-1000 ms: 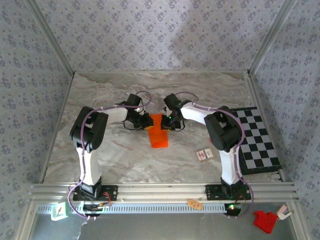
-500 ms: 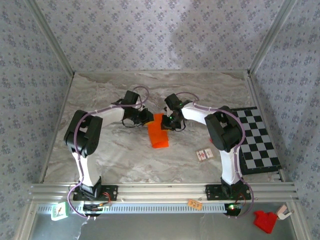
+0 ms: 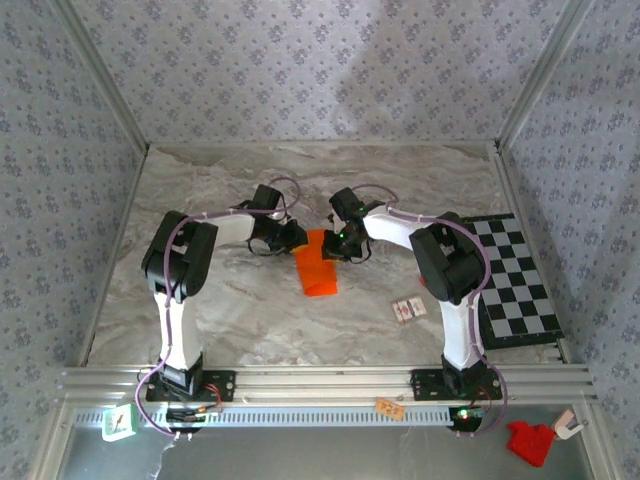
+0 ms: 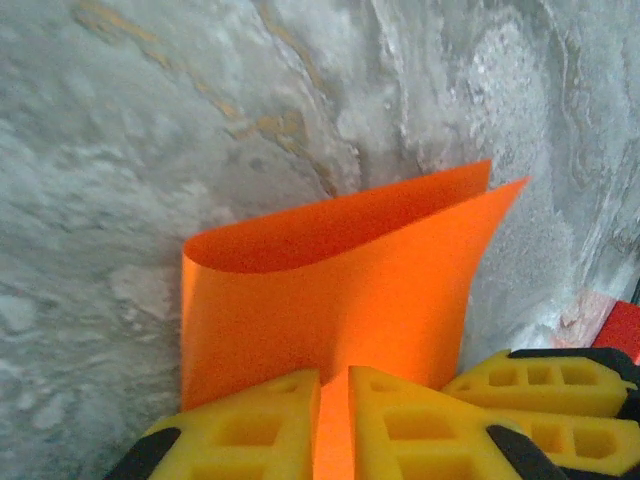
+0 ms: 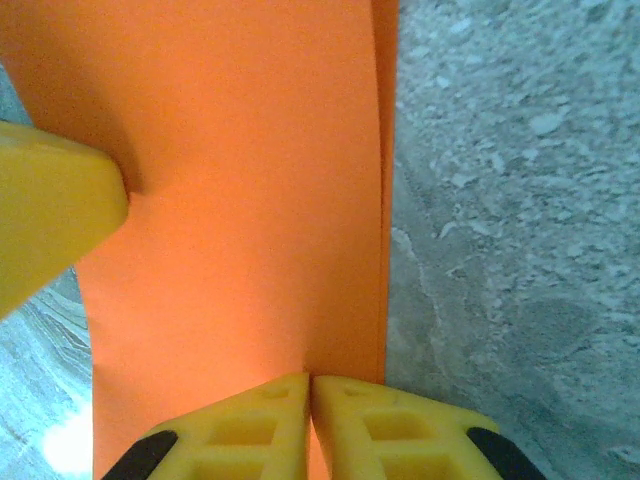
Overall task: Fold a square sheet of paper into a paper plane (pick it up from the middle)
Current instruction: First fold the square sheet of paper in half at the center of the table.
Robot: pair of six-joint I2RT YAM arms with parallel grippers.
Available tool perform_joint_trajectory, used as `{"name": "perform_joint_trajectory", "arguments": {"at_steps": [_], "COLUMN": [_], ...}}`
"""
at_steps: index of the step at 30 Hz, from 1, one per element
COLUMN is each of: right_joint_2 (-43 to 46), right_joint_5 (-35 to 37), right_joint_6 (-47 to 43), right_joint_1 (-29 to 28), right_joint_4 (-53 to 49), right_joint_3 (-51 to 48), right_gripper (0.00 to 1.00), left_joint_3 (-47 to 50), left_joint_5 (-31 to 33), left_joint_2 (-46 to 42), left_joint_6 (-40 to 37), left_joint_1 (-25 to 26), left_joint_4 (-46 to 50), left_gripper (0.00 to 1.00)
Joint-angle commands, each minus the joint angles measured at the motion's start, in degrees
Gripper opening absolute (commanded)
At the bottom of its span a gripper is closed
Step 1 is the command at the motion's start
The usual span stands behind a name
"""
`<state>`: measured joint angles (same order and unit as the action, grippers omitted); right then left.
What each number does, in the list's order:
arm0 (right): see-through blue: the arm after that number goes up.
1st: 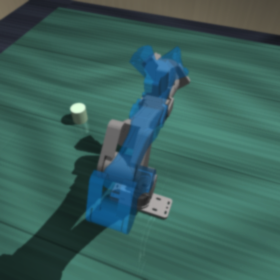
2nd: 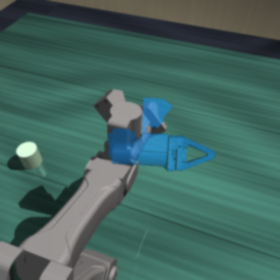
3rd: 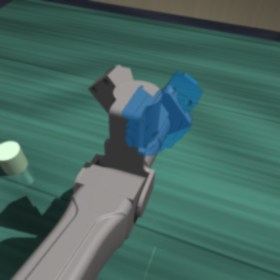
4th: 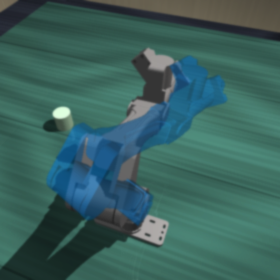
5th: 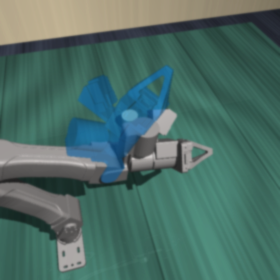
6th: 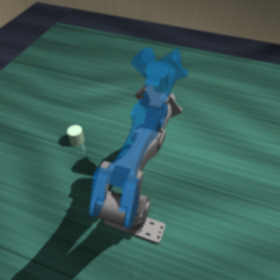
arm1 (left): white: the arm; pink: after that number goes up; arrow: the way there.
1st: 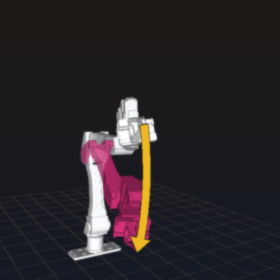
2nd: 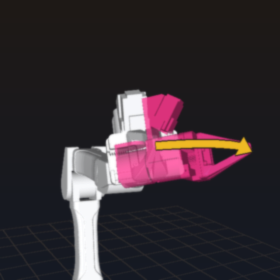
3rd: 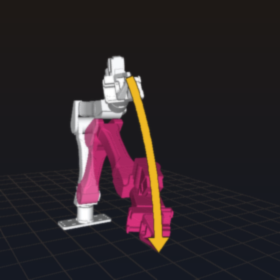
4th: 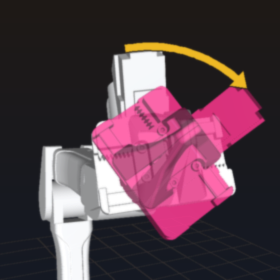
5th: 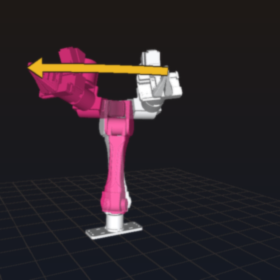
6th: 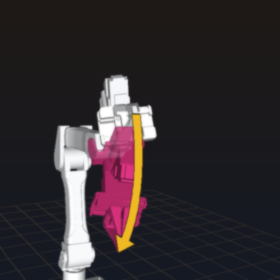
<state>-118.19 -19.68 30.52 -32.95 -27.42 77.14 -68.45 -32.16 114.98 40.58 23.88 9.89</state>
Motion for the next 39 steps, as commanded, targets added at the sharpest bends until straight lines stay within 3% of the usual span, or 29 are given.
{"name": "perform_joint_trajectory", "arguments": {"at_steps": [1, 11, 15, 20, 27, 39], "right_joint_2": [-8.1, -7.9, -7.9, -7.9, -8.2, -8.3], "right_joint_5": [15.4, 16.9, 16.8, 16.5, 16.6, 16.8], "right_joint_6": [-1.2, -1.3, -1.3, -1.3, -0.7, -0.7], "right_joint_1": [0.6, 0.7, 0.6, 0.6, 0.7, 0.9], "right_joint_4": [-8.8, -9.2, -9.2, -9.0, -8.5, -7.9], "right_joint_3": [-4.8, -4.8, -4.8, -4.9, -5.0, -5.6], "right_gripper": [0.16, 0.15, 0.15, 0.15, 0.15, 0.15], "left_joint_3": [2.4, 2.8, 2.4, 4.7, 1.9, -6.0], "left_joint_5": [4.0, 7.5, 3.6, -3.6, -4.4, 5.9], "left_joint_2": [1.0, -0.9, -3.7, -7.1, -1.1, 4.2], "left_joint_6": [0.1, -3.7, -4.7, -0.7, 2.6, -4.3], "left_joint_1": [-2.9, -7.9, -8.2, -6.5, -3.8, -7.4], "left_joint_4": [-2.3, 1.0, 0.5, -7.3, -10.5, 2.2], "left_gripper": [0.15, 0.14, 0.14, 0.15, 0.16, 0.15]}}
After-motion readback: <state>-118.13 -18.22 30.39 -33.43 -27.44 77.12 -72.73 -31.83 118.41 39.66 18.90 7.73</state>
